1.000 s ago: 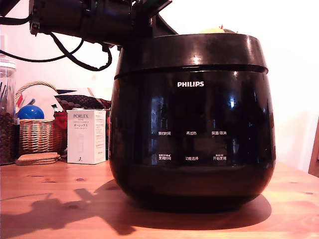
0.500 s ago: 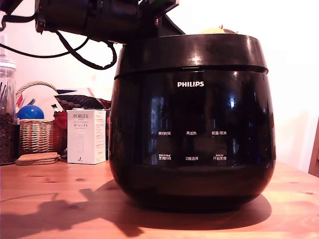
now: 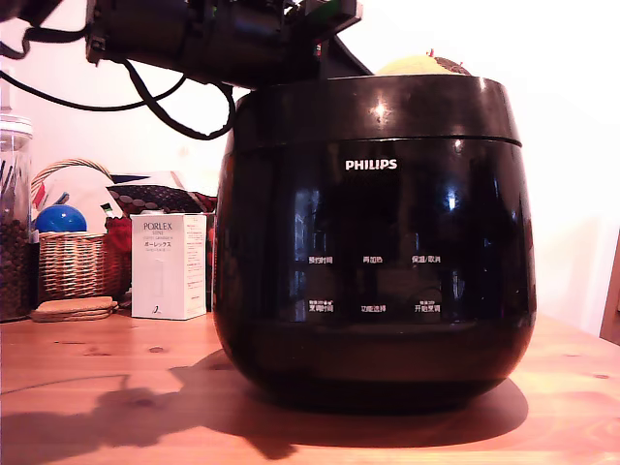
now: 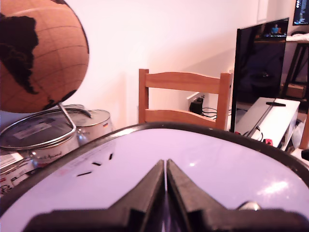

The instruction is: Close the rice cooker by pressing the lid down with medium force

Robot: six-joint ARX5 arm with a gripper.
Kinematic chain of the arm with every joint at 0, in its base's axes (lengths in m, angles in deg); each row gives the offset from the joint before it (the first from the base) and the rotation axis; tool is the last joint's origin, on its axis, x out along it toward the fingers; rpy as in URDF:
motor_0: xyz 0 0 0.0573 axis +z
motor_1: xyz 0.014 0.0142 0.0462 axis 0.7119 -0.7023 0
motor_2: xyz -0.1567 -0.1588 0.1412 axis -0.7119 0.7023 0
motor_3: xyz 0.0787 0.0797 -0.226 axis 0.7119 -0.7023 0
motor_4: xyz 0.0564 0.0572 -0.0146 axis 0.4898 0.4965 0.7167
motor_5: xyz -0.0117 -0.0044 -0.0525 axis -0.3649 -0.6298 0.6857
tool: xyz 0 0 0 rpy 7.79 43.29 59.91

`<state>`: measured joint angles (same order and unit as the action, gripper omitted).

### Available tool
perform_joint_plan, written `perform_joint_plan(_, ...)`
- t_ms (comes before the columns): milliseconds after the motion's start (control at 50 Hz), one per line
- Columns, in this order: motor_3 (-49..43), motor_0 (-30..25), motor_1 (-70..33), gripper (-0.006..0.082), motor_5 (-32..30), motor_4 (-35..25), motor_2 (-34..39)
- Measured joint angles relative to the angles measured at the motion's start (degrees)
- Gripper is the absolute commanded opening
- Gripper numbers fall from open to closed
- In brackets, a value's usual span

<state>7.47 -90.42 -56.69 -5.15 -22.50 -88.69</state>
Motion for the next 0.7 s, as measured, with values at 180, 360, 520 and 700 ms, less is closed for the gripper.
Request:
perform_joint_plan(180, 2.3, -0.1, -0.1, -0.002, -0.1, -0.3, 0.4)
perform_joint_plan(360, 1.2, -0.1, 2.5, -0.002, -0.2, -0.3, 1.0)
perform_joint_plan(520, -3.1, -0.2, 6.1, -0.002, -0.6, 0.2, 2.2)
perform_joint_plan(700, -9.0, 1.3, 12.1, -0.002, -1.0, 1.7, 4.3)
